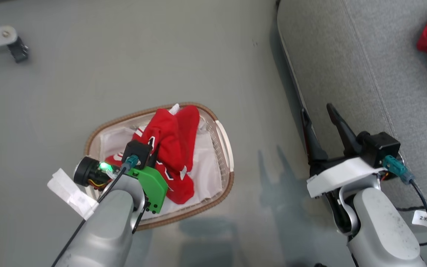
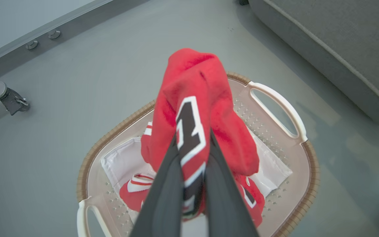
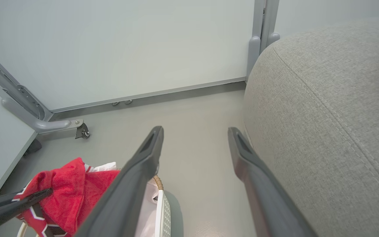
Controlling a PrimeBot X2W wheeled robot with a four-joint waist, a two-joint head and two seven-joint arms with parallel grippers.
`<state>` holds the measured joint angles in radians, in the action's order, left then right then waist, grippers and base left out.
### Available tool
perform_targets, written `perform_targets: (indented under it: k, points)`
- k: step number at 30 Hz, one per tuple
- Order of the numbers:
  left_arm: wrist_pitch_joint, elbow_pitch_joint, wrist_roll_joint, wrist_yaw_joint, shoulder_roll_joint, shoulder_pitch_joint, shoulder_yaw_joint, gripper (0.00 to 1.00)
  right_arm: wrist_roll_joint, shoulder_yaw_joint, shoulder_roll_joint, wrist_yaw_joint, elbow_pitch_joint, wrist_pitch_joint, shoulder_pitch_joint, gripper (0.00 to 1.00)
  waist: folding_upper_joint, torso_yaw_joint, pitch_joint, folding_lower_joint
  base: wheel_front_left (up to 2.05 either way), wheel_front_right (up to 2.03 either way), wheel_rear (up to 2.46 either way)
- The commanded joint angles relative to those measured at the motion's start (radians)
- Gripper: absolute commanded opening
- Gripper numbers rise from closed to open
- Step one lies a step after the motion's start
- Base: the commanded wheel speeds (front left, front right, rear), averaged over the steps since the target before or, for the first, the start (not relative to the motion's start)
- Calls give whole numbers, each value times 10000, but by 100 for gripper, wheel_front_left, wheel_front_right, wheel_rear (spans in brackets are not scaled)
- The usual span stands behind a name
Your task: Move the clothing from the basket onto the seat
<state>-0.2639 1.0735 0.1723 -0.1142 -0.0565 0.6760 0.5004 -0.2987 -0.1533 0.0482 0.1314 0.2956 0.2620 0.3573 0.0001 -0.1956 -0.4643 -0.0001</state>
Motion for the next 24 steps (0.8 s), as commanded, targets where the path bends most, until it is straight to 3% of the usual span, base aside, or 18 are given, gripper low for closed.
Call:
perform_targets:
  k: [1, 10, 24]
  points:
    - [-2, -248, 71, 23, -10, -291, -55, 0, 84, 57, 52, -14, 80, 44, -248, 100, -1, 833, 1221, 1, 0, 0, 0]
    - [-4, -2070, 417, 99, 31, -1367, -308, 0, 162, -51, 51, -14, 386, 44, -972, 100, -1, 1277, 2449, 1, 0, 0, 0]
    - [-5, -4174, 849, 181, 45, -1646, -833, 0, 345, -275, 49, -14, 602, 44, -1809, 100, -1, 1207, 3672, 1, 0, 0, 0]
